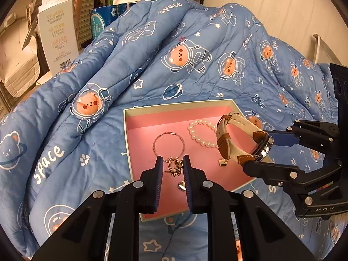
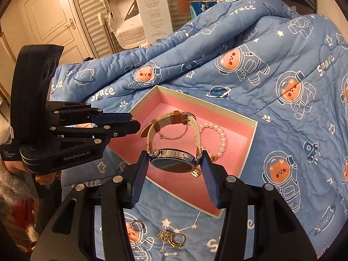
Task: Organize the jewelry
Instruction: 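Grasp the watch with the right tool while the left tool grasps the charm, then open both tools to drop the watch and charm in the box, withdraw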
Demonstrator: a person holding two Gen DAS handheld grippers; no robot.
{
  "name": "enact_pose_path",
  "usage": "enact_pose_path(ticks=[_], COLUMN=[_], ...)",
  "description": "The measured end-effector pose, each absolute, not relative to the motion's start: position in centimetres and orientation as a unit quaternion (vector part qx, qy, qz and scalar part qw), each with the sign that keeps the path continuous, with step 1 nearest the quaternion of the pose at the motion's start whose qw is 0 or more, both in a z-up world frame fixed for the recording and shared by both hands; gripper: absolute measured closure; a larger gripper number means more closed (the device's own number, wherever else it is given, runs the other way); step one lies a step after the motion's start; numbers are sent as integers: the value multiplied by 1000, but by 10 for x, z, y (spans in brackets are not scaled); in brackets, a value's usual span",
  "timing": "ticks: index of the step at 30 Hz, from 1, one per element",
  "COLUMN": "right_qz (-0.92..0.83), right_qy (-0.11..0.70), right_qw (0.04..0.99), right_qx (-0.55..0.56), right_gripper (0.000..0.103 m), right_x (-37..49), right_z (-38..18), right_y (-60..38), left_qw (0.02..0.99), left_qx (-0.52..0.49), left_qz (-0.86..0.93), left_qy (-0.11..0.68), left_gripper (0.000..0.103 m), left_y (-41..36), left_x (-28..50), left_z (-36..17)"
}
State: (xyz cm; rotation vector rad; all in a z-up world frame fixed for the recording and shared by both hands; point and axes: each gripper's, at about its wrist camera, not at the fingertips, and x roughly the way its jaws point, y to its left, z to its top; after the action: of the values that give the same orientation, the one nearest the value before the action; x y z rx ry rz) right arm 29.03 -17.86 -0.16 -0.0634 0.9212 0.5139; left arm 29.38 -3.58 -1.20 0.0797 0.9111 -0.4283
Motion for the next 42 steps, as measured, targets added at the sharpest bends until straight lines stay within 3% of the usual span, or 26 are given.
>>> enact_pose_path(ticks=[28, 35, 37, 39, 42], right_qz=[233, 239, 242, 238, 237], right_qy=[507, 491, 484, 470, 451], right_qw=[821, 828, 832, 843, 856], right_qx=[-118, -126, -121, -113, -90], right_gripper=[53, 52, 48, 35, 35], right_x=[338, 335, 334, 331, 325], right_z=[-57, -53, -47, -39, -25], right_y=[-161, -160, -161, -166, -175], left_qw=[844, 860, 870, 882, 899], left_qx=[135, 118, 106, 90, 55], left_qz=[-208, -204, -199, -193, -181], left_qy=[476, 452, 439, 420, 396], left_gripper=[83, 65, 55, 35, 22], left_y=[-68, -59, -52, -42, -27], left_x=[323, 320, 318, 313, 302], left_z=[-49, -33, -22, -9, 7])
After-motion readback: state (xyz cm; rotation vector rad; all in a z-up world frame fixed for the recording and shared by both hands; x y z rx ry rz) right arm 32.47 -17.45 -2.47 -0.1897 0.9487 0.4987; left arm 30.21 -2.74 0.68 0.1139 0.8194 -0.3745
